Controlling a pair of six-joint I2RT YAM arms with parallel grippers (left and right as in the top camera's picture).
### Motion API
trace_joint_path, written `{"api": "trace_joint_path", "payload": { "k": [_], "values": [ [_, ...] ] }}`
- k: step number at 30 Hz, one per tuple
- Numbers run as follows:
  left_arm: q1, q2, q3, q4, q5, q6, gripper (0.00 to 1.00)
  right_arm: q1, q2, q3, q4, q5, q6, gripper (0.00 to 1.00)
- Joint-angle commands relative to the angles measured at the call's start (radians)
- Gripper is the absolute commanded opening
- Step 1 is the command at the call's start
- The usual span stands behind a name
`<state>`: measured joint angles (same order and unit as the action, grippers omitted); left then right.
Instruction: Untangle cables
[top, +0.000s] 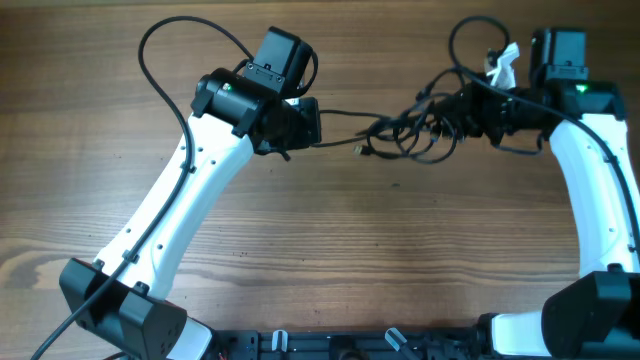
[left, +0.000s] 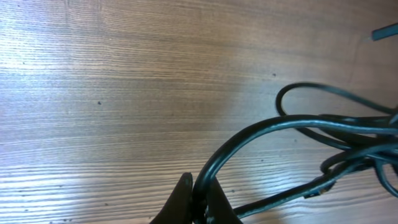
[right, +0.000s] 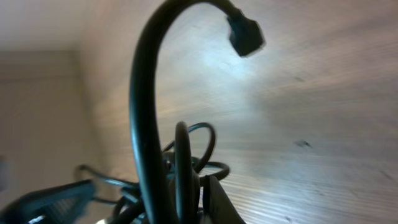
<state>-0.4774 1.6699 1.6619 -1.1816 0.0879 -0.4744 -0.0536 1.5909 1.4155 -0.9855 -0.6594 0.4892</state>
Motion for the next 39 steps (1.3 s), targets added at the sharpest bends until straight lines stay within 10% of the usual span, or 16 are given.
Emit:
{"api": "trace_joint_path", "payload": {
  "k": [1,6,13,16,19,22,27,39],
  "values": [
    [0.037,0.002,-0.014,-0.043,-0.114,0.132,0.04,0.036,-0.027,0.017,-0.074,0.48,0.021,0.04],
    [0.053,0.002,-0.014,-0.055,-0.124,0.123,0.04,0.195,-0.027,0.017,-0.211,0.809,0.117,0.04],
    [0.114,0.002,-0.014,-0.052,-0.016,0.063,0.04,0.196,-0.027,0.017,-0.083,0.272,-0.254,0.05],
    [0.11,0.002,-0.014,-0.011,0.1,0.071,0.2,0.196,-0.026,0.017,-0.074,0.15,-0.345,0.18],
    [0.109,0.002,-0.014,0.03,0.18,0.071,0.56,0.196,-0.026,0.017,-0.065,0.153,-0.352,0.46],
    [0.108,0.002,-0.014,0.079,0.193,0.071,0.63,0.196,-0.026,0.017,-0.066,0.154,-0.351,0.67],
    [0.093,0.028,-0.014,0.163,0.197,0.071,0.63,0.181,-0.026,0.017,-0.063,0.497,-0.059,0.77],
    [-0.146,0.32,-0.014,0.386,0.293,0.129,0.55,0.052,-0.026,0.017,-0.082,0.476,-0.132,0.8]
  ]
}}
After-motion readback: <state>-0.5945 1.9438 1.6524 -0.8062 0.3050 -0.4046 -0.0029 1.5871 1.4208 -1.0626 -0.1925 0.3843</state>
